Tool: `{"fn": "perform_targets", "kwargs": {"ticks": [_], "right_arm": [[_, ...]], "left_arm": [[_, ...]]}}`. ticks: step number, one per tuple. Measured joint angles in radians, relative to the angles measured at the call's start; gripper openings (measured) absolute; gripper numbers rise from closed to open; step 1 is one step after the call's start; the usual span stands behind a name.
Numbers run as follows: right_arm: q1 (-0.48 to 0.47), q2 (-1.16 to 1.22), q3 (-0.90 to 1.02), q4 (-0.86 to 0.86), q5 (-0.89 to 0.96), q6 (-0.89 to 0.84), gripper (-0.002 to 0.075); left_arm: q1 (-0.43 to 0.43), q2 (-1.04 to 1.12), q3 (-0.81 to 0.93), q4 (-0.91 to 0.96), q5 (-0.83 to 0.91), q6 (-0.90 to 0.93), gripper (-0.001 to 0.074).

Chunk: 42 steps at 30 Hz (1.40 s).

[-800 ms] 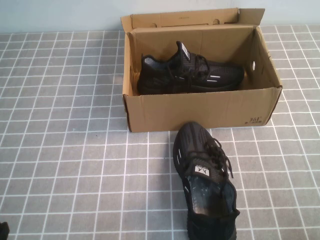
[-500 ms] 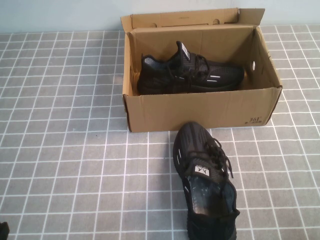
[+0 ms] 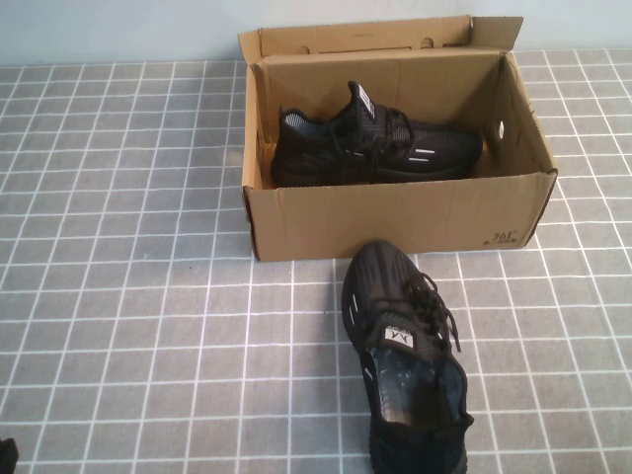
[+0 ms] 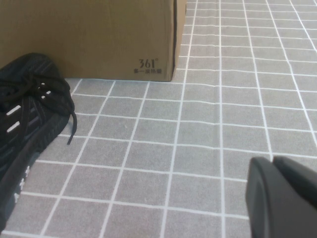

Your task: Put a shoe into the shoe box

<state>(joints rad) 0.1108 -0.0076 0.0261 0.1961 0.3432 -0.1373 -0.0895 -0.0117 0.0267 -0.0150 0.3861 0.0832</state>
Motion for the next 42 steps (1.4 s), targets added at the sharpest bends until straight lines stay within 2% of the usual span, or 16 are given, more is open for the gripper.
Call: {"fn": "perform_targets", "kwargs": {"ticks": [12,16,21,25,27,32,36,42], "right_arm": [[0.000,0.000,0.000,0.002,0.000,0.000,-0.0016],[0.000,0.000,0.000,0.071,-0.005,-0.001,-0.0016],[0.000,0.000,0.000,0.304,-0.072,-0.001,-0.0016],[0.000,0.000,0.000,0.621,-0.159,-0.001,-0.0016],[0.000,0.000,0.000,0.726,-0.198,-0.002,-0.0016],[0.000,0.000,0.000,0.800,-0.225,-0.003,-0.0016],[0.000,0.000,-0.003,0.844,-0.158,-0.003,-0.0016],[0.000,0.127,-0.138,0.811,0.097,-0.003,-0.0016]], "left_arm": [[0.000,0.000,0.000,0.000,0.000,0.000,-0.0001],[0.000,0.000,0.000,0.000,0.000,0.000,-0.0001],[0.000,0.000,0.000,0.000,0.000,0.000,-0.0001],[0.000,0.000,0.000,0.000,0.000,0.000,-0.0001],[0.000,0.000,0.000,0.000,0.000,0.000,-0.0001],[0.000,0.000,0.000,0.000,0.000,0.000,-0.0001],[0.000,0.000,0.000,0.000,0.000,0.000,-0.0001],[0.000,0.000,0.000,0.000,0.000,0.000,-0.0001]]}}
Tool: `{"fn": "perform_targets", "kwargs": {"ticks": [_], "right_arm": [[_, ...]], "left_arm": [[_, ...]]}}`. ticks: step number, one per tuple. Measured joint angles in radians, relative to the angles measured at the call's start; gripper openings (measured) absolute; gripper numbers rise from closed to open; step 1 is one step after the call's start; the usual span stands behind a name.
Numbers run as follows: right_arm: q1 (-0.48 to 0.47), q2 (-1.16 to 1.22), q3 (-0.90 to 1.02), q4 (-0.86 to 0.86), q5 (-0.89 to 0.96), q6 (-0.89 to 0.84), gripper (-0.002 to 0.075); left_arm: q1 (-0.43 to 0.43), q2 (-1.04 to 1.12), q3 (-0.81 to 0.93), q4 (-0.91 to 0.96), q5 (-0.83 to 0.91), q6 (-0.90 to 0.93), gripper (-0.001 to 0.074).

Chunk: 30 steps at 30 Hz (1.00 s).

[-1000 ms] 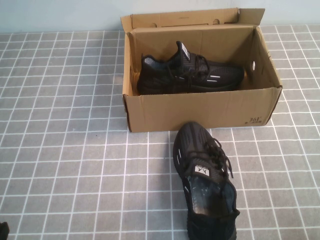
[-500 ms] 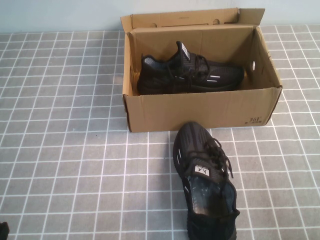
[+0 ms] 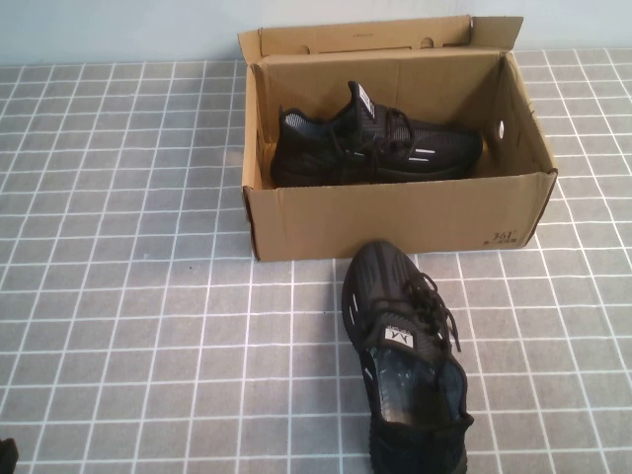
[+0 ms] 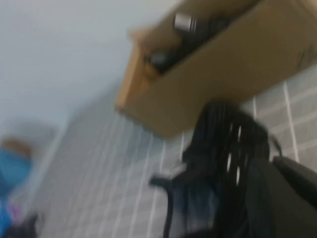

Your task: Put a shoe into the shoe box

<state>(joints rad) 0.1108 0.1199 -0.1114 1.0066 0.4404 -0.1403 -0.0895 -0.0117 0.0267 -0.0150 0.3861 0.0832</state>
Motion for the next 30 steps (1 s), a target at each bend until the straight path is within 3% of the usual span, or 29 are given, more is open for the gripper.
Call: {"fn": "perform_targets", "kwargs": {"ticks": [10,19,23,30], "right_arm": [[0.000,0.478,-0.372,-0.334,0.329,-0.028,-0.0016],[0.023,0.929,-0.733,-0.406,0.490,-0.160,-0.0016],[0.138,1.061,-0.863,-0.498,0.496,-0.118,-0.0016],[0.493,1.273,-1.037,-0.782,0.539,0.050,-0.0016]], "left_arm": [[0.000,0.000,0.000,0.000,0.000,0.000,-0.0001],[0.000,0.000,0.000,0.000,0.000,0.000,-0.0001],[0.000,0.000,0.000,0.000,0.000,0.000,-0.0001],[0.000,0.000,0.000,0.000,0.000,0.000,-0.0001]]}}
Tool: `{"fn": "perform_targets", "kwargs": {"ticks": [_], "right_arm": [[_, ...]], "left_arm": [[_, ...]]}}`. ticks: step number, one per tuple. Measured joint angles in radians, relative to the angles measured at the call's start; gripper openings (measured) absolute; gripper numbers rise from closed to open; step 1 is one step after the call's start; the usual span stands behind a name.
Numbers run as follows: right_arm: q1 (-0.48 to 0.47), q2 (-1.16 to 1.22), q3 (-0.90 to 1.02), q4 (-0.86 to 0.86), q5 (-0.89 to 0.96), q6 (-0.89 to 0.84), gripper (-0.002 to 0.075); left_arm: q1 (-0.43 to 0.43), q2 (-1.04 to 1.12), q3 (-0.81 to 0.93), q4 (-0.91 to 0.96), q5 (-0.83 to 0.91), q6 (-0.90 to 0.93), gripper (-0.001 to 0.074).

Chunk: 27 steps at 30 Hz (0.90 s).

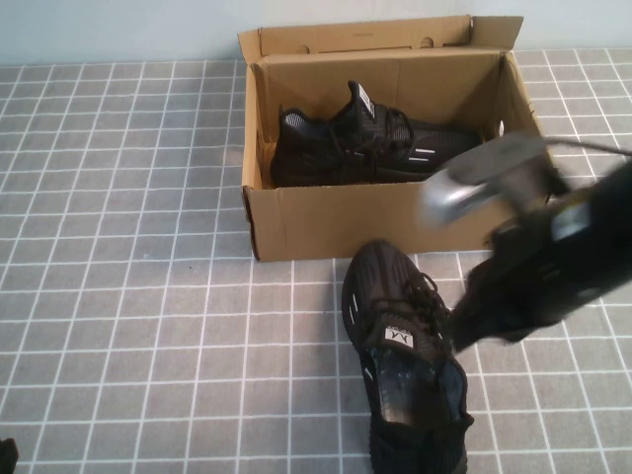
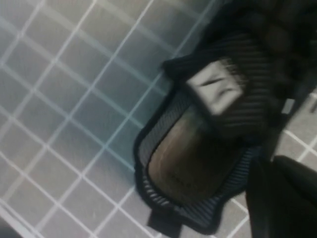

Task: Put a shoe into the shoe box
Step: Pick up the shoe from the table

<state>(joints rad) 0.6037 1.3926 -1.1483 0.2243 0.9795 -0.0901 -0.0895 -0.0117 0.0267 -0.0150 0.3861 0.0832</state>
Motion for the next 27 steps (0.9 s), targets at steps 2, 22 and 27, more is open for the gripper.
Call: {"fn": "perform_targets", "kwargs": {"ticks": [2,22,27], "right_arm": [[0.076,0.051,-0.053,-0.074,0.037,0.004,-0.0016],[0.200,0.230,-0.154,-0.257,-0.039,-0.319,0.0421],[0.201,0.274,-0.154,-0.326,-0.048,-0.334,0.0425]], "left_arm": [[0.000,0.000,0.000,0.000,0.000,0.000,-0.0001],[0.000,0.000,0.000,0.000,0.000,0.000,-0.0001],[0.000,0.000,0.000,0.000,0.000,0.000,-0.0001]]}}
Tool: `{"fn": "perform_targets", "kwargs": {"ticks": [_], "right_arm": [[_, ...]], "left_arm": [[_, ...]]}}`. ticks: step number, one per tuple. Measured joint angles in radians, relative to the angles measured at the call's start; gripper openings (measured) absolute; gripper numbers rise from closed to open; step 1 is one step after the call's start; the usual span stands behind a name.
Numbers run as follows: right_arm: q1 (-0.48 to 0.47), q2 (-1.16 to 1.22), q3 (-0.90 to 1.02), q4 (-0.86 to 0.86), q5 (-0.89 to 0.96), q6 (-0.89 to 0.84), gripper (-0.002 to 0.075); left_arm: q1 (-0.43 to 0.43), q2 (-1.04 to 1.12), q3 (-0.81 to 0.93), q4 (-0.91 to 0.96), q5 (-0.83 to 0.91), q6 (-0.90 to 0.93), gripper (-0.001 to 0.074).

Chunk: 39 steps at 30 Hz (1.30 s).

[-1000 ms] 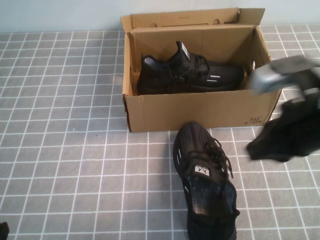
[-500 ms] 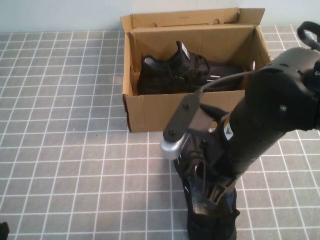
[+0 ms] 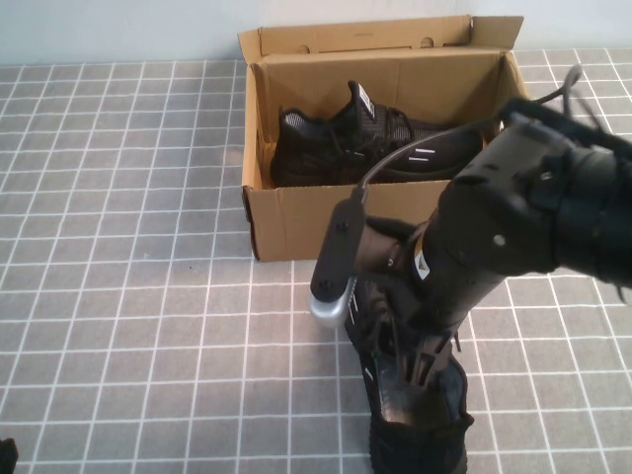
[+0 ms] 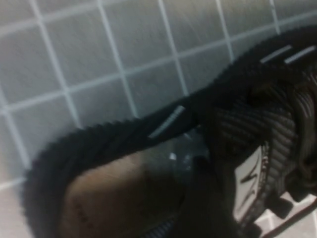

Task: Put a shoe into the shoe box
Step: Pick up the shoe from the table

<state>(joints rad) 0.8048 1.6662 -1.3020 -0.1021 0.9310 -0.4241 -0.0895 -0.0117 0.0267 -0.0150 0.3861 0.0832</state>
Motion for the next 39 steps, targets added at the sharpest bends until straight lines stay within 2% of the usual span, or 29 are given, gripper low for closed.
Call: {"fn": "perform_targets", "kwargs": {"ticks": [13,16,18,20,23,26,39], "right_arm": [[0.001,0.099,0.000,-0.123,-0.066,0.000,0.0408],[0.001,0.099,0.000,-0.123,-0.071,0.000,0.0325],[0.001,0.099,0.000,-0.123,-0.068,0.000,0.0232],[0.001,0.099,0.000,-0.123,-0.057,0.000,0.0108],[0.002,0.078,0.000,-0.123,-0.046,0.005,0.0020],[0.002,0.035,0.000,-0.128,-0.040,0.030,-0.0001],[0.002,-0.307,-0.067,-0.124,0.108,0.043,-0.0005]], "left_arm": [[0.000,0.000,0.000,0.000,0.000,0.000,-0.0001],[0.000,0.000,0.000,0.000,0.000,0.000,-0.0001],[0.000,0.000,0.000,0.000,0.000,0.000,-0.0001],[0.000,0.000,0.000,0.000,0.000,0.000,-0.0001],[0.000,0.000,0.000,0.000,0.000,0.000,-0.0001],[0.000,0.000,0.000,0.000,0.000,0.000,-0.0001],[0.000,0.000,0.000,0.000,0.002,0.000,-0.0001]]}}
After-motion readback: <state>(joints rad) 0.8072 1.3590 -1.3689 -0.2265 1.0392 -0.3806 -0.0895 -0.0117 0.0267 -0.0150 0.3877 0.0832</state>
